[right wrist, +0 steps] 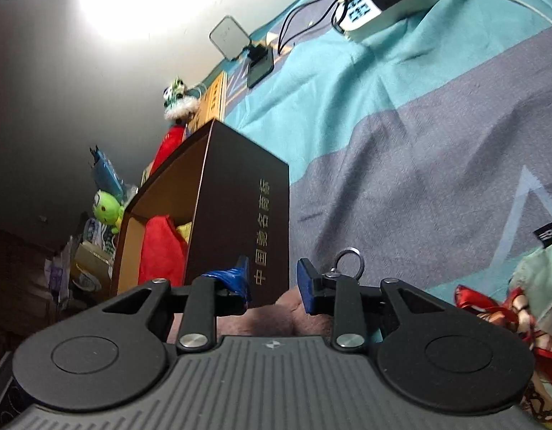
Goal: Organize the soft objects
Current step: 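Carry the teddy bear into the box beside the red bag and release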
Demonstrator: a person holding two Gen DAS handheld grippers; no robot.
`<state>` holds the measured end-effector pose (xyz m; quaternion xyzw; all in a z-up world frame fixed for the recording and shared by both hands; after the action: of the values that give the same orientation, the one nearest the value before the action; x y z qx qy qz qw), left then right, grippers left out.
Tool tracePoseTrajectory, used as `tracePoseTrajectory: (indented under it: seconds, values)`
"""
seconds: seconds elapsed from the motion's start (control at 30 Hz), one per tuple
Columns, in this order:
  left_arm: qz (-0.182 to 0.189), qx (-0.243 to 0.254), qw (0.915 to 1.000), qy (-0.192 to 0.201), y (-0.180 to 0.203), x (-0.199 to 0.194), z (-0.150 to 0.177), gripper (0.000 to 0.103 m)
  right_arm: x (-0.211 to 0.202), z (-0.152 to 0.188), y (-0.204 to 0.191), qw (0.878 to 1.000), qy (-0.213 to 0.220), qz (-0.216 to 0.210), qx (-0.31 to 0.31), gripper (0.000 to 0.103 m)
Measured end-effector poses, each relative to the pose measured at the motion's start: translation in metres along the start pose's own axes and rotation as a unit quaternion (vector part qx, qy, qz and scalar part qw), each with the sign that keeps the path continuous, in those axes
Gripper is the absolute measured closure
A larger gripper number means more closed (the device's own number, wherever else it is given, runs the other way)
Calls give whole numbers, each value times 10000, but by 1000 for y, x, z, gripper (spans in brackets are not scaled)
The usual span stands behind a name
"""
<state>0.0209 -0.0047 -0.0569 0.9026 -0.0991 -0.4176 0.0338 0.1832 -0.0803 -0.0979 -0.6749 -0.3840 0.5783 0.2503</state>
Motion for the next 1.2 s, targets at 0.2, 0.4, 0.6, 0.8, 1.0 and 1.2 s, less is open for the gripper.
tracePoseTrajectory:
  seconds: [0.2,0.4,0.6,0.8,1.0,1.2]
  values:
    - [-137,-250,9996,10,-10,-24,13,47,-5,31,3,9979,-431,-70,-477,93]
    - [-217,-115,9997,-92,-11,-25,14,46,-13,44,5,9977,-495,-166,-425,91]
    - [141,-33,9994,-318,-12,7,14,44,-35,48,13,9995,-203,-34,-247,89]
    - [349,129,9970,-674,-10,43,23,41,-55,69,41,9993,-283,254,39,89]
    - [532,249,9956,-733,-14,56,26,38,-32,89,62,9977,-413,154,515,89]
    - [425,500,9954,-691,-9,55,28,37,1,93,61,9954,-300,-57,913,89]
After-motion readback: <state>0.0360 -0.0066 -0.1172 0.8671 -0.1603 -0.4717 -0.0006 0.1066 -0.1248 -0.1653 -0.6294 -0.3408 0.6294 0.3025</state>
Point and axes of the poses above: each gripper's, at about its wrist camera, not at the fingertips, and x roughly the way its jaws point, y to its right, z to its underside, the point moved 6 cm from there along x, roughly the way its jaws point, and after that the axes turned 12 degrees about x, right-handed, at the moved point
